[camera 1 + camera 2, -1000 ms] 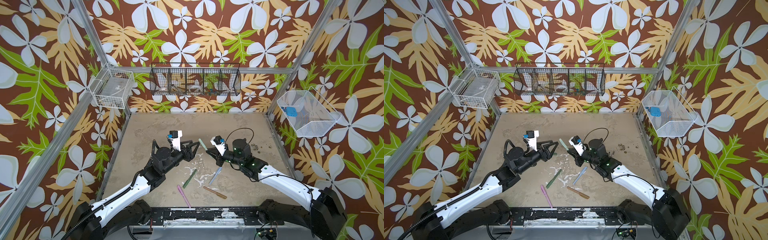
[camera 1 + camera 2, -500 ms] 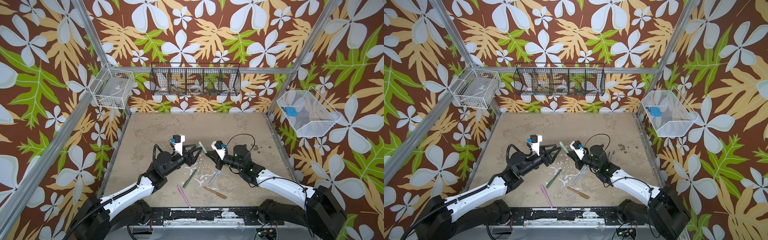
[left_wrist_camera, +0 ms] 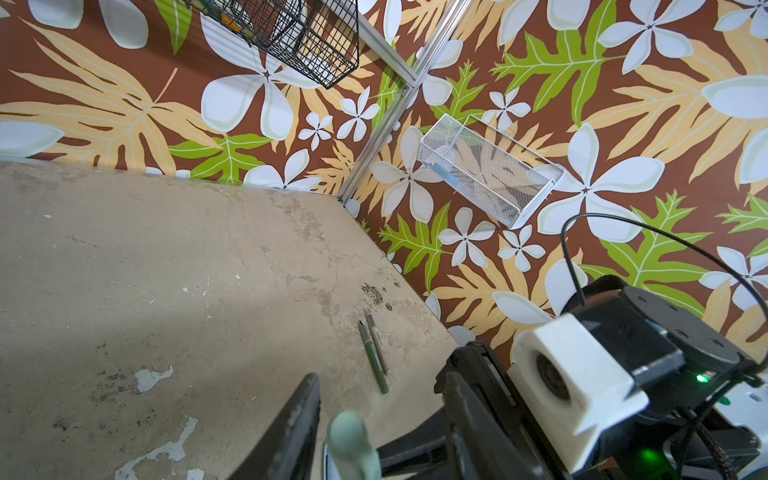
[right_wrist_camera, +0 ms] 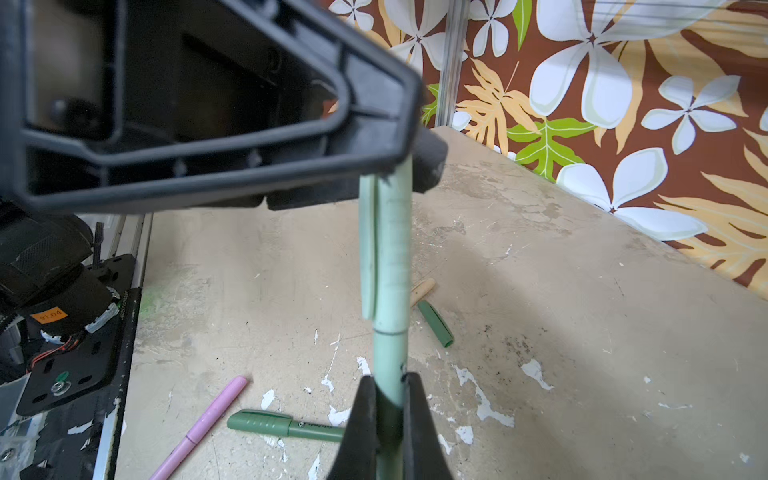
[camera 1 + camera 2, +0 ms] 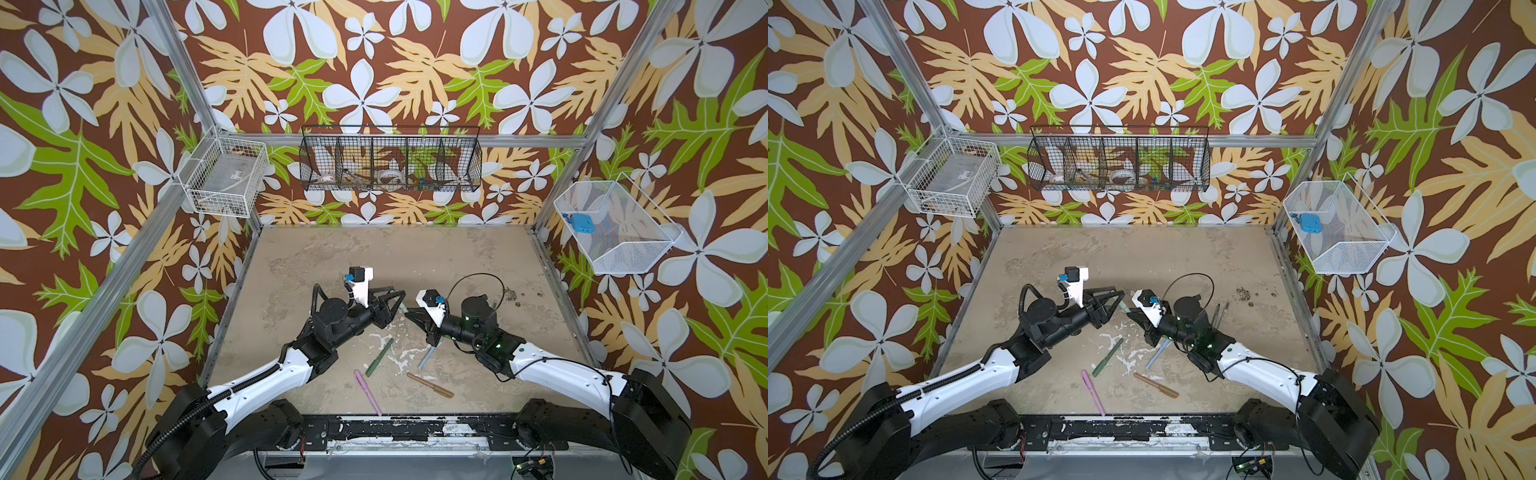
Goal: Open the pen caps
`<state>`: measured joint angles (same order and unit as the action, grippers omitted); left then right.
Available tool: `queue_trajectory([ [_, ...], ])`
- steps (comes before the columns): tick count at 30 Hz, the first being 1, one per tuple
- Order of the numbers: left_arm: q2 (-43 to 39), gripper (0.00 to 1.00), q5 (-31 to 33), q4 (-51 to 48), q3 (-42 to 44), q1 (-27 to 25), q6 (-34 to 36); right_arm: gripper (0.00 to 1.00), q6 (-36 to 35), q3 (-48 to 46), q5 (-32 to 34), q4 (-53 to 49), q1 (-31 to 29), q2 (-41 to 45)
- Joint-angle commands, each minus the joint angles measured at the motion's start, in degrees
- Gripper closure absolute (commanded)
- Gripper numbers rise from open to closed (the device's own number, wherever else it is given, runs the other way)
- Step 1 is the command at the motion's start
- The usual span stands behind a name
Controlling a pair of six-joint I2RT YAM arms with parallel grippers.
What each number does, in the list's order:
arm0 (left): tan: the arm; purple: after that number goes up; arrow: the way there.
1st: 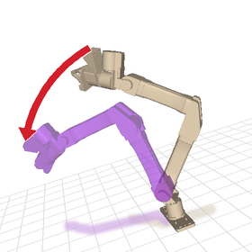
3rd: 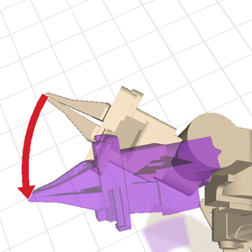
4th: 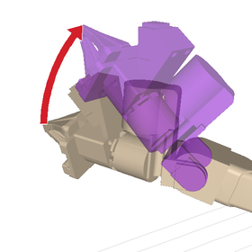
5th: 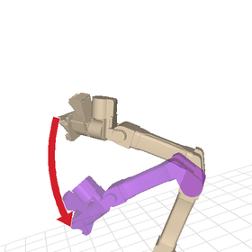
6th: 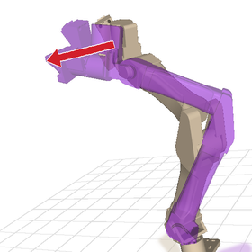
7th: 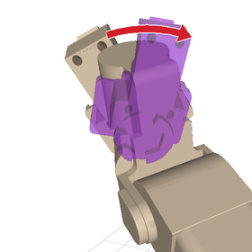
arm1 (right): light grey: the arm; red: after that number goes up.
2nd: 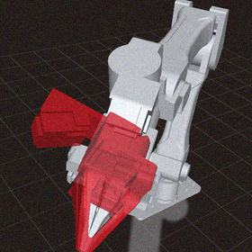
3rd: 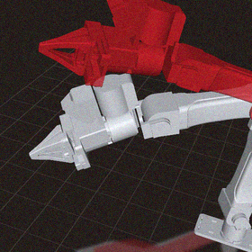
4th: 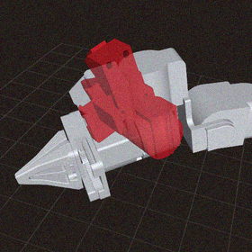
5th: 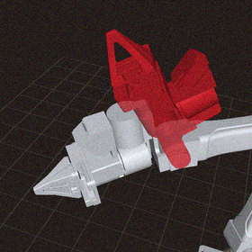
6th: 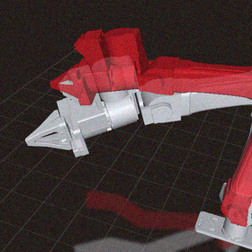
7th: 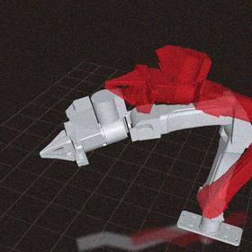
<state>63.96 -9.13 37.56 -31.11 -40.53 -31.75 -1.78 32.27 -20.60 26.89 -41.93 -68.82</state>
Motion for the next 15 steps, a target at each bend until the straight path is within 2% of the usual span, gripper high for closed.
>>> queue_trajectory([
  [1, 0.4, 0.54, -0.7, 0.3, -0.4, 0.1, -0.7, 1.00, -1.3, 0.2, 2.5, 0.6, -0.9, 0.1],
  [7, 1.7, 0.60, 0.4, -1.3, -1.1, 0.1, -0.5, 1.00, -2.9, 0.1, 6.4, 0.7, -2.8, 0.3],
  [15, 4.6, 0.67, -1.3, -0.8, -1.8, 0.0, -0.9, 1.00, -4.9, 0.6, 14.1, 0.1, -6.7, -0.5],
])
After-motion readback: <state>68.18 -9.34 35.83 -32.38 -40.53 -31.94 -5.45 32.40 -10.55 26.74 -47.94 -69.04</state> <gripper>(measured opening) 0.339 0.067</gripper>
